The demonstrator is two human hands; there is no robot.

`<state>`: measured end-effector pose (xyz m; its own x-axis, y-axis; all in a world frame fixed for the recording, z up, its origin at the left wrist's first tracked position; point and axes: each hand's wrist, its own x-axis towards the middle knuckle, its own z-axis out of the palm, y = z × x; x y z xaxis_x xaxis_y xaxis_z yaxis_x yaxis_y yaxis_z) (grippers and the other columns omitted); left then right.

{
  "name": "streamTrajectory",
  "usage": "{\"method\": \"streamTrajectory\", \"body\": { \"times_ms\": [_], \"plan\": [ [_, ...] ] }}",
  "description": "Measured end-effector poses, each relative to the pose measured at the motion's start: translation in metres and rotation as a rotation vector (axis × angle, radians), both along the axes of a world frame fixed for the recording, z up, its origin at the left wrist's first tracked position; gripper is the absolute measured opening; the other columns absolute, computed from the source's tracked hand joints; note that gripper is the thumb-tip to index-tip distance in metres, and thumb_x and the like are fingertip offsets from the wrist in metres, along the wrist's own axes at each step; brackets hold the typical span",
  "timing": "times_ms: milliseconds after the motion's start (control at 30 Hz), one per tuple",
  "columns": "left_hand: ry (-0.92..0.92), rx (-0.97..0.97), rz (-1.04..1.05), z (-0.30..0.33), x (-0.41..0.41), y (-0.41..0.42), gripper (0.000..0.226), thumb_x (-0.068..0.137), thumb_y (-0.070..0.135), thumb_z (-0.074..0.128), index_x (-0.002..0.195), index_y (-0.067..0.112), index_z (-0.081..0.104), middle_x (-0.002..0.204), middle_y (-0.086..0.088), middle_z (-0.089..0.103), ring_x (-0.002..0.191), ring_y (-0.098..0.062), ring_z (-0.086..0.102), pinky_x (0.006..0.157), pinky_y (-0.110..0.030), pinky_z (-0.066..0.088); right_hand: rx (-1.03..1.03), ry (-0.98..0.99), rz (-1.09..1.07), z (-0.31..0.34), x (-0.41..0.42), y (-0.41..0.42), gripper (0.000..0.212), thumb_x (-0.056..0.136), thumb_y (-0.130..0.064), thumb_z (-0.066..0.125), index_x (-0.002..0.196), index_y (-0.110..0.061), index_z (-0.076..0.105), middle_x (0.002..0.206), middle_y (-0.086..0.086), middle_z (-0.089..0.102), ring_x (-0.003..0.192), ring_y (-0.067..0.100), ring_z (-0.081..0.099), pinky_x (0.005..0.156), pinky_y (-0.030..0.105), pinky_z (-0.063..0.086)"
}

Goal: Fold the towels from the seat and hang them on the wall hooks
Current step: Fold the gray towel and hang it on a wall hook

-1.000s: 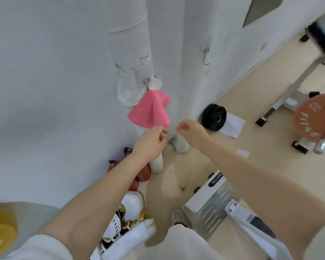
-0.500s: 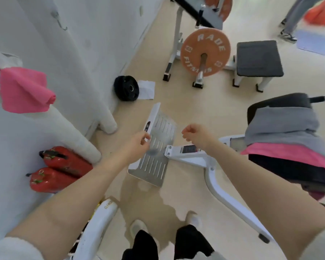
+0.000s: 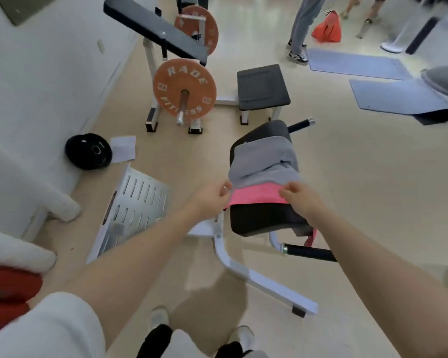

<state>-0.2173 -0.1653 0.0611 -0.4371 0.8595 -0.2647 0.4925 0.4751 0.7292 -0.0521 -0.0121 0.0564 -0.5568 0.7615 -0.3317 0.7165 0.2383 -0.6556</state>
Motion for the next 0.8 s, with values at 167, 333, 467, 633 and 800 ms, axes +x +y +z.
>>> {"method": "streamTrajectory", "body": {
  "times_ms": [167,333,467,633,800],
  "plan": [
    [0.075,-0.001,-0.055,-0.015,0.022,0.057,0.027,0.091,0.014,0.046,0.117,0.010,0.053,0.091,0.001,0.056,0.070,-0.011,0.051,0.066,-0.021,0.040,0.024,-0.017,-0.010,-0.004,0.039,0.041,0.031,0.095,-0.019,0.041,0.115,-0.014,0.064,0.122,0.004,0.062,0.114,0.024,0.054,0.097,0.033,0.040],
    [0.013,-0.006,-0.090,-0.044,0.039,0.115,0.048,0.093,0.015,0.044,0.140,0.020,0.035,0.114,0.001,0.056,0.083,-0.014,0.052,0.077,-0.027,0.043,0.051,-0.122,0.009,-0.026,0.046,0.080,0.033,0.097,-0.013,0.038,0.121,-0.004,0.059,0.132,0.014,0.055,0.121,0.029,0.049,0.098,0.030,0.036],
    [-0.092,-0.022,-0.073,-0.075,0.045,0.161,0.063,0.093,0.009,0.042,0.147,0.030,0.018,0.103,0.004,0.053,0.077,-0.011,0.047,0.066,-0.016,0.041,0.072,-0.232,0.105,-0.052,0.032,0.118,0.035,0.096,-0.011,0.039,0.128,-0.007,0.053,0.136,0.014,0.051,0.123,0.030,0.047,0.097,0.029,0.035],
    [-0.219,-0.176,-0.083,-0.105,0.048,0.203,0.055,0.097,0.009,0.035,0.148,0.022,0.018,0.120,-0.001,0.054,0.098,-0.016,0.055,0.084,-0.017,0.044,0.202,-0.459,0.450,-0.092,0.007,0.164,0.045,0.090,-0.030,0.052,0.130,-0.013,0.042,0.134,0.009,0.047,0.117,0.031,0.049,0.087,0.038,0.044],
    [-0.179,-0.252,-0.030,-0.116,0.047,0.222,0.048,0.096,0.010,0.036,0.143,0.018,0.033,0.143,-0.006,0.041,0.130,-0.021,0.042,0.110,-0.030,0.032,0.119,-0.385,0.514,-0.112,0.003,0.187,0.060,0.073,-0.039,0.073,0.114,-0.010,0.040,0.116,0.006,0.039,0.088,0.026,0.047,0.069,0.036,0.043]
  ]
}}
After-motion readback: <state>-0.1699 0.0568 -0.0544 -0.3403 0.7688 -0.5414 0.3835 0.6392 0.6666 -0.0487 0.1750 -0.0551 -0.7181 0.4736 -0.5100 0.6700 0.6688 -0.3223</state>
